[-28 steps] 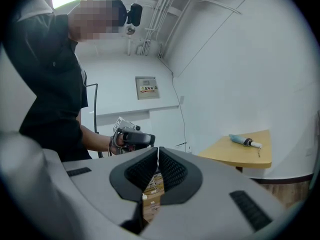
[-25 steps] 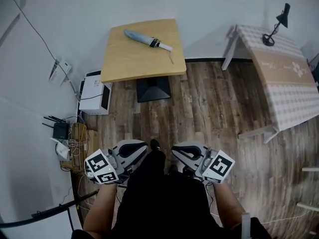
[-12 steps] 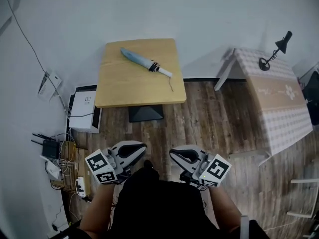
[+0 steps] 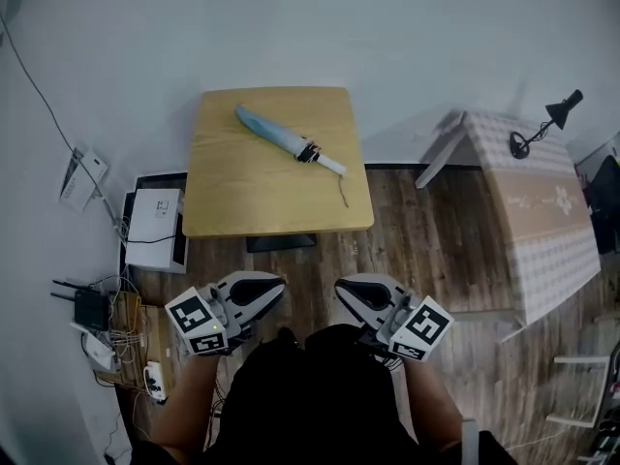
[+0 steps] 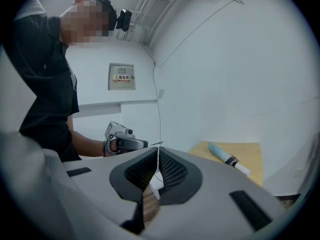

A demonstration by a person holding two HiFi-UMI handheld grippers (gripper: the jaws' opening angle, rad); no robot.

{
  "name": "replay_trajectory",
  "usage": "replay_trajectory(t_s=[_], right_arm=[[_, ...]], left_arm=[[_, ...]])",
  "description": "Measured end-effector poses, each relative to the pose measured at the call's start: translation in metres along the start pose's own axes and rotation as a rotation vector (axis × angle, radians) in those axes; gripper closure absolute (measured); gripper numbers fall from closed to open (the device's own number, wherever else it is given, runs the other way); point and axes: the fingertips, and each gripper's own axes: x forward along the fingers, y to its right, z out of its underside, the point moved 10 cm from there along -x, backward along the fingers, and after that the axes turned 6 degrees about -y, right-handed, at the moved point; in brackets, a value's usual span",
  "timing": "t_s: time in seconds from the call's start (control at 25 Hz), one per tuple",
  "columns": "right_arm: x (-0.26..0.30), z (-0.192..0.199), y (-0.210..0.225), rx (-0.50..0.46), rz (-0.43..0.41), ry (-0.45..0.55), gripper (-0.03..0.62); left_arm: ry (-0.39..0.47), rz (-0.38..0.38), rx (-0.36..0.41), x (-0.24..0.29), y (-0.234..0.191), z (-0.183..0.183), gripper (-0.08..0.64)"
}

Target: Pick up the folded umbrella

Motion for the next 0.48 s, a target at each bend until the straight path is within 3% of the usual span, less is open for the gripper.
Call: replay_trajectory(t_s=[0.2,0.48], right_arm=[[0.014,-0.006,0.037,0.016,0.001,-0.021,0.572],[0.030,-0.012,0.114,0.029,-0.058,-0.021,0.572]], left_arm=[[-0.014,0.000,-0.032,0.015,-0.029,0.002,0.549],[-0.024,-0.066,-0.071,0.054,-0.077,-0.009,0.549]])
